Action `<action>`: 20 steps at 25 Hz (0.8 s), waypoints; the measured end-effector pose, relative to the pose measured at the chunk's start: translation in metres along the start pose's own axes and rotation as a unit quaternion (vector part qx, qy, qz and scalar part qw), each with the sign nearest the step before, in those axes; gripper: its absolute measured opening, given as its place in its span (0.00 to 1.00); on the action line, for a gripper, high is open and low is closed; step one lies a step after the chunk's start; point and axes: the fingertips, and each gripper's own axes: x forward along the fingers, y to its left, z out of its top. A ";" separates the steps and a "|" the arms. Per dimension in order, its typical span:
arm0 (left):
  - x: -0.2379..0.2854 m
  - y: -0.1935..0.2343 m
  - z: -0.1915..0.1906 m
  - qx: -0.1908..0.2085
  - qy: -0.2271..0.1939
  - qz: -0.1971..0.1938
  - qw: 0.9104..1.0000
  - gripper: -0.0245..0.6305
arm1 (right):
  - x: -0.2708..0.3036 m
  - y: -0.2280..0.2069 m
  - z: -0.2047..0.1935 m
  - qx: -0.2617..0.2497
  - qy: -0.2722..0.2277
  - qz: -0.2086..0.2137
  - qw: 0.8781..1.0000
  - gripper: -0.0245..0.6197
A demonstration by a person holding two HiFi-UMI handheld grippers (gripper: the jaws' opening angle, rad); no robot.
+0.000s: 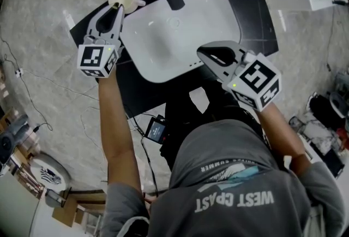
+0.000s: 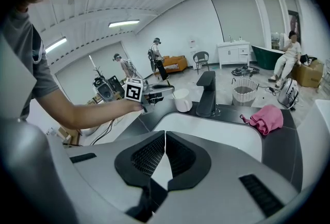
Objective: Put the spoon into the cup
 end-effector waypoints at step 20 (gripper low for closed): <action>-0.028 -0.010 0.015 0.007 0.005 0.021 1.000 0.10 | -0.012 0.005 0.013 -0.017 -0.001 0.015 1.000 0.09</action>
